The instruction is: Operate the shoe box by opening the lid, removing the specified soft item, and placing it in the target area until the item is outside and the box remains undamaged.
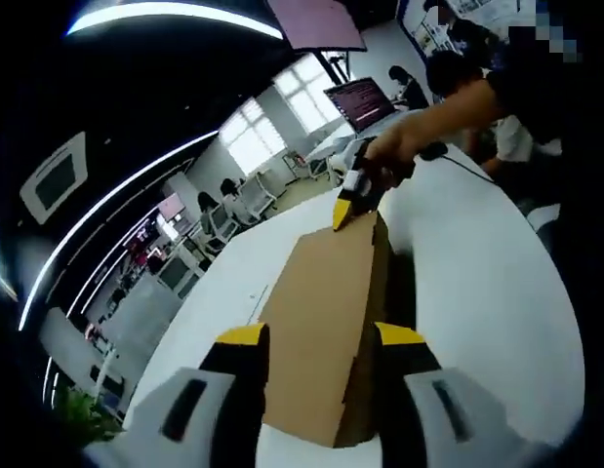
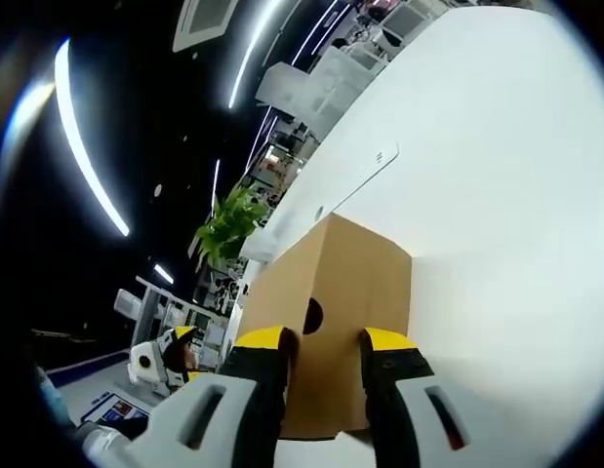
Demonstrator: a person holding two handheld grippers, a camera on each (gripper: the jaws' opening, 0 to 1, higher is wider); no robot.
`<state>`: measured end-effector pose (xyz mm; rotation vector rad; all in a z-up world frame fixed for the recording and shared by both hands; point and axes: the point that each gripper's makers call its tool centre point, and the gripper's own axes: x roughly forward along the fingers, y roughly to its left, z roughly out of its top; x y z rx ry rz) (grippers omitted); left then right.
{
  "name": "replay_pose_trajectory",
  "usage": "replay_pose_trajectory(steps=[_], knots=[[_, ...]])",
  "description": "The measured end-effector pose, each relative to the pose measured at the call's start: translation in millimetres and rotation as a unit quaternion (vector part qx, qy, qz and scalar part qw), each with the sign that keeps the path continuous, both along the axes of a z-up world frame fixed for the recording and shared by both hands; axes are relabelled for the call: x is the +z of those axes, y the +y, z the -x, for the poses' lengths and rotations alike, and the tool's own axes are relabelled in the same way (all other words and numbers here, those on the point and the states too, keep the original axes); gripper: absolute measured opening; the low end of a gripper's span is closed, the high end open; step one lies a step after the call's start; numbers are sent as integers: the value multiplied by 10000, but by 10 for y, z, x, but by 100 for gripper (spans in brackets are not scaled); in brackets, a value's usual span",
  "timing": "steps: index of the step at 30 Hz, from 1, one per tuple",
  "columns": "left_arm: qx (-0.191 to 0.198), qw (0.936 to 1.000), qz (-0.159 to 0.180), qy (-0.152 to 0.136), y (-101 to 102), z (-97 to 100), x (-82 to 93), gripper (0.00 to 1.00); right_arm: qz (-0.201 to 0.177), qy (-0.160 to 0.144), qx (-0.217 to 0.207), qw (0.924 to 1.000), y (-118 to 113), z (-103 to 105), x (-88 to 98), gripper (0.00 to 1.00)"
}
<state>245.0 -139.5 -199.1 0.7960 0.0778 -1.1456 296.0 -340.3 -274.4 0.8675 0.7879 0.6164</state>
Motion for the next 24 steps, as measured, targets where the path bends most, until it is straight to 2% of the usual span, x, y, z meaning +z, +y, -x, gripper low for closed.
replay_pose_trajectory(steps=[3,6,9,15,17,18,20,24], knots=[[-125,9996,-195,166,-76,137,-209,49,1,2,-17,10000,-10,-12,-3,29],[-116,9991,-375,154,-86,175,-341,49,2,9,-25,10000,-26,-27,-8,29],[-49,9987,-511,23,-72,155,-396,52,-22,17,-26,10000,-27,-28,-9,29],[53,9962,-810,-323,-39,116,-493,49,-38,15,-17,10000,-24,-20,-8,29],[151,9925,-963,-733,-23,46,-502,48,-44,14,-19,10000,-22,-17,-6,29],[176,9915,-1036,-765,-19,47,-544,47,-46,10,-21,10000,-23,-17,-6,29],[114,9865,-1291,-1002,-30,19,-648,46,-55,7,-28,10000,-17,-11,-5,29],[167,9845,-1258,-1210,-63,17,-672,42,-53,6,-30,10000,-17,-11,-5,29]])
